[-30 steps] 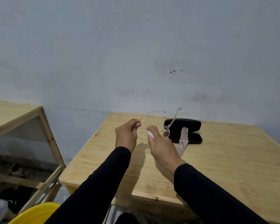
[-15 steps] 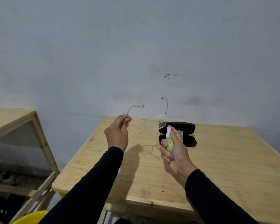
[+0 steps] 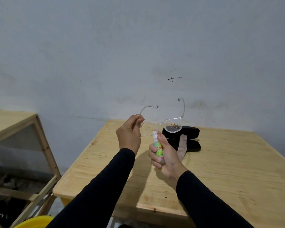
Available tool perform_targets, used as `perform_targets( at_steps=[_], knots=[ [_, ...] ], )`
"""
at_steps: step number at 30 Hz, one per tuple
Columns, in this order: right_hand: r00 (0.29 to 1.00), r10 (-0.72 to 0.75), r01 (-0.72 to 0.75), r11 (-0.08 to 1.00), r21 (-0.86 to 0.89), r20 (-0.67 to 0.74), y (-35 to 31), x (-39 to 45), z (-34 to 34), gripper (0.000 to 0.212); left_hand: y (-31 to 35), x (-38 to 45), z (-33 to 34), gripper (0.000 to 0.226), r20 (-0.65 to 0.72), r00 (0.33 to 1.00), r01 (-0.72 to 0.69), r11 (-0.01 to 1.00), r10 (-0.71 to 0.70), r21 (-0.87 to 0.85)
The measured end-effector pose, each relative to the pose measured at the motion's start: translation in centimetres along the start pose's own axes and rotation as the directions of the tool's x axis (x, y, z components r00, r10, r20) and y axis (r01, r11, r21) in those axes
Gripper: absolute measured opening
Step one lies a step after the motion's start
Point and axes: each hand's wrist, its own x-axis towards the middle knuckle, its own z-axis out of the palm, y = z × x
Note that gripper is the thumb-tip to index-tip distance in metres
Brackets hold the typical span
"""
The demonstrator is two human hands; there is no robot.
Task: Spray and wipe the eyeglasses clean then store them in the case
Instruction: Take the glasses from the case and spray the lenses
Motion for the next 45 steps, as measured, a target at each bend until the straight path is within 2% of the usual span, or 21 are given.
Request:
perform_targets(
  at_steps=[3,7,12,15,18,22,26,32,37,39,42,45],
  knots=[
    [1.000,-0.011,0.012,0.999,-0.053,0.020,0.1,0.3,0.5,0.017,-0.1,0.1,0.1,0.018,0.006,1.000,0.006,1.000,-0.006,-0.018],
    [1.000,-0.027,0.025,0.994,-0.109,-0.014,0.2,0.6,-0.2,0.020,0.0,0.2,-0.1,0.015,-0.001,1.000,0.008,1.000,-0.008,-0.017],
    [0.968,-0.190,0.109,0.909,-0.401,-0.167,-0.7,0.2,-2.1,0.030,-0.1,0.6,-0.6,0.016,-0.008,0.999,0.032,0.999,-0.032,0.010],
    [0.916,-0.321,0.121,0.793,-0.597,-0.242,-2.2,-0.7,-3.2,0.029,-0.1,0.7,-0.5,0.017,-0.009,0.999,0.050,0.999,-0.050,0.004],
    [0.862,-0.461,0.198,0.690,-0.696,-0.212,-3.7,-2.0,-4.5,0.025,-0.1,0.6,0.1,0.017,0.000,0.999,0.042,0.999,-0.042,0.005],
    [0.716,-0.678,0.233,0.460,-0.857,-0.169,-6.6,-4.1,-5.9,0.030,-0.1,0.2,1.7,0.016,0.023,0.999,0.041,0.999,-0.041,-0.005],
    [0.597,-0.788,0.195,0.326,-0.925,-0.151,-9.3,-6.5,-7.7,0.032,0.3,-0.7,4.1,0.015,0.068,0.997,0.045,0.999,-0.043,-0.017],
    [0.459,-0.862,0.134,0.307,-0.942,-0.215,-14.3,-12.1,-11.9,0.028,1.8,-3.1,8.4,0.012,0.159,0.986,0.062,0.997,-0.055,-0.038],
    [0.334,-0.900,-0.050,0.279,-0.959,-0.279,-17.6,-18.4,-15.9,0.028,3.6,-5.7,12.2,0.013,0.258,0.961,0.130,0.987,-0.103,-0.091],
    [0.305,-0.902,-0.126,0.280,-0.952,-0.306,-18.1,-20.7,-17.3,0.030,4.0,-6.7,13.5,0.013,0.305,0.943,0.179,0.974,-0.130,-0.140],
    [0.277,-0.904,-0.215,0.272,-0.938,-0.326,-18.3,-23.3,-18.7,0.031,4.8,-8.2,15.1,0.012,0.351,0.930,0.164,0.979,-0.113,-0.118],
    [0.286,-0.887,-0.251,0.296,-0.922,-0.363,-17.8,-24.7,-19.9,0.029,5.3,-9.5,16.4,0.012,0.365,0.926,0.150,0.983,-0.102,-0.105]
  ],
)
